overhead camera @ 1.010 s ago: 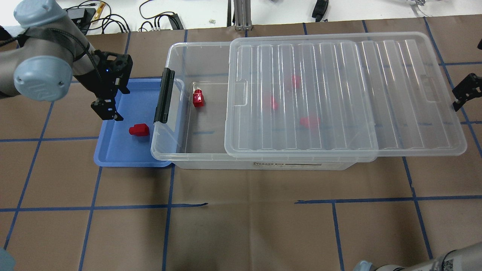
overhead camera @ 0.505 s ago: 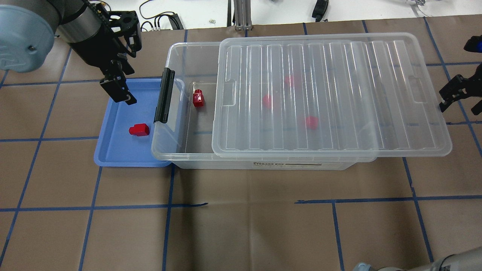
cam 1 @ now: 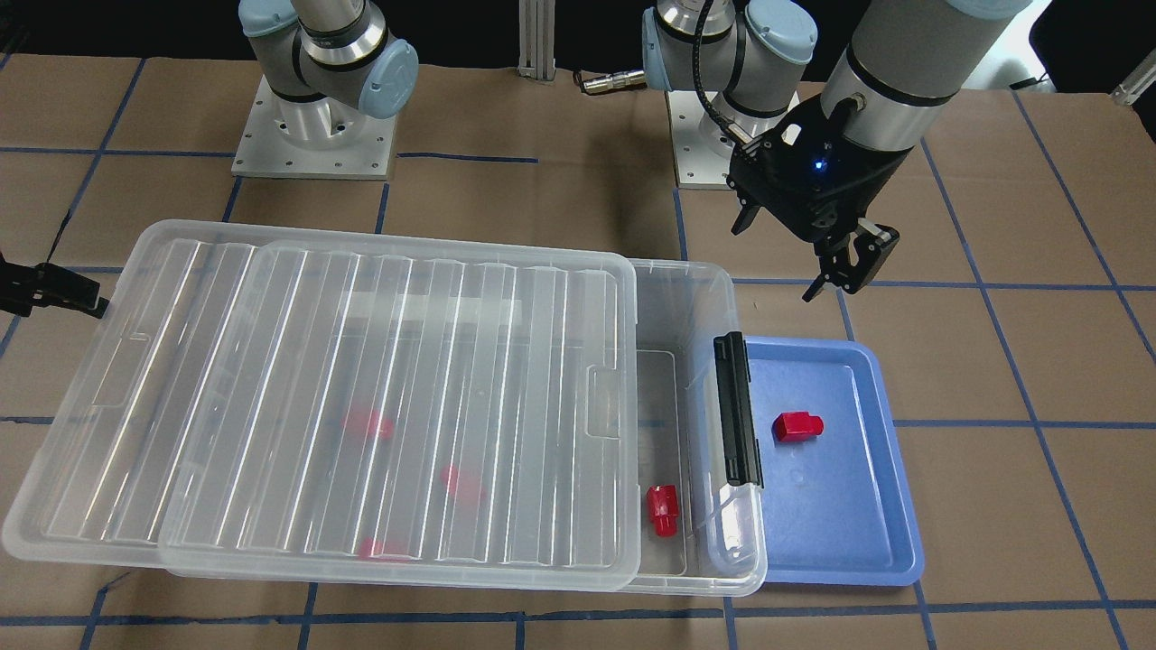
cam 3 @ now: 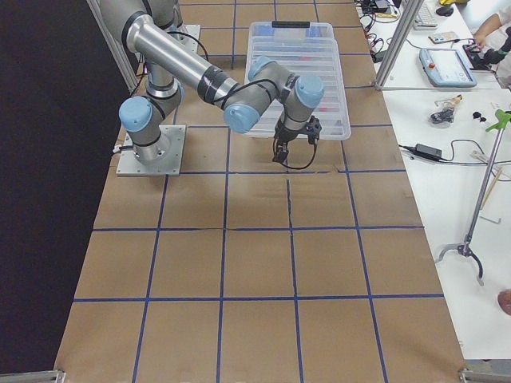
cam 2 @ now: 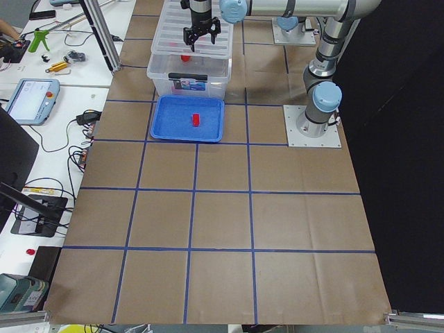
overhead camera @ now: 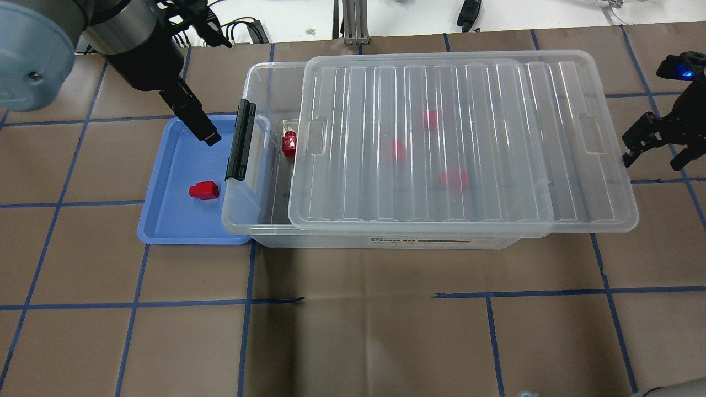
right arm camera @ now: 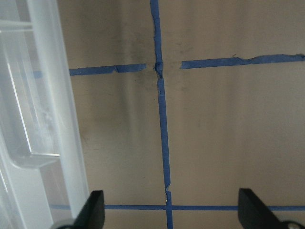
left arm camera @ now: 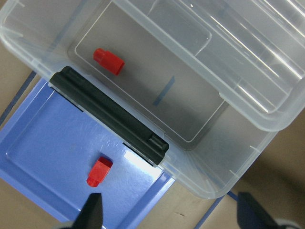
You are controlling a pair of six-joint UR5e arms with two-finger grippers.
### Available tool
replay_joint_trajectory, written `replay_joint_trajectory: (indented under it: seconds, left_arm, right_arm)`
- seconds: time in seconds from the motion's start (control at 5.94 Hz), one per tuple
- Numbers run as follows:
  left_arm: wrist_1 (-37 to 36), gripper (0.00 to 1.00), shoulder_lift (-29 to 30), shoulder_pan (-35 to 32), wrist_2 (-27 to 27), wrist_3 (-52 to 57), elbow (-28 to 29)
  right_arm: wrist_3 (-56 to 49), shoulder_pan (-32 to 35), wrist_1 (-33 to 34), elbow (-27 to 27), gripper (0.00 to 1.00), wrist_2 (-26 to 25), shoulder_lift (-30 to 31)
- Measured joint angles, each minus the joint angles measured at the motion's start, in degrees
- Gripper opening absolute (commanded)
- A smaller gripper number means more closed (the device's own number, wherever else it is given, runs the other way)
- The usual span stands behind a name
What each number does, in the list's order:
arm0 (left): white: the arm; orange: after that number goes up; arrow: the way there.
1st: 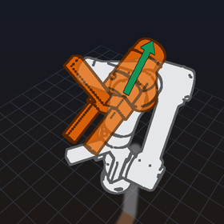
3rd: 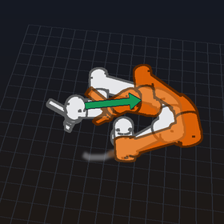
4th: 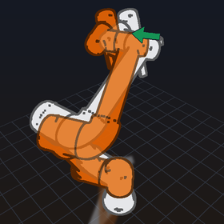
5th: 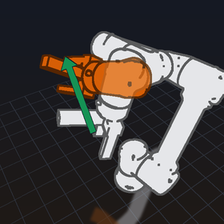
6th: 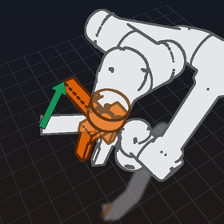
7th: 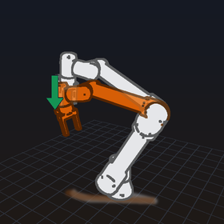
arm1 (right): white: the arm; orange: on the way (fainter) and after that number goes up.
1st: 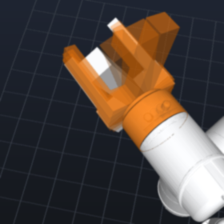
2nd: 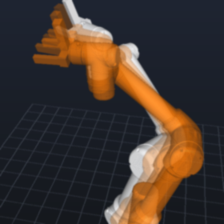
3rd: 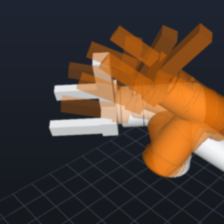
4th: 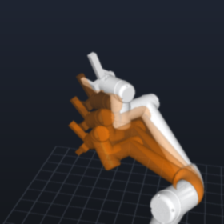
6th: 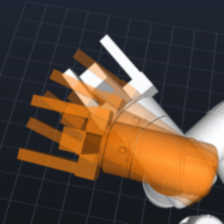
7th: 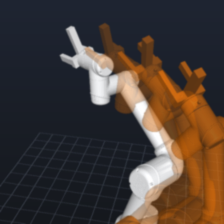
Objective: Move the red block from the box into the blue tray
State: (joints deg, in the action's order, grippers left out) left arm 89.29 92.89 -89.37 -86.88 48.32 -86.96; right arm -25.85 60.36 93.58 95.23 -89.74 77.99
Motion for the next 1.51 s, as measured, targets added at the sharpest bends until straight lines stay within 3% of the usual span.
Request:
replay_joint_trajectory:
  seconds: [0.84,1.18,1.51]
  left_arm:
    - [0.38,0.99,-2.04,-0.56,-1.76,-45.03,0.19]
    - [1.27,0.99,-2.75,-1.55,0.45,-53.8,0.05]
    - [1.53,0.99,-3.39,-1.7,-0.19,-54.78,-0.05]
  right_arm:
    - [5.05,5.67,-0.07,0.4,1.0,2.41,0.38]
    - [7.29,7.87,-0.07,0.38,1.0,4.27,0.44]
    - [7.59,8.33,-0.07,-1.02,1.0,3.0,1.27]
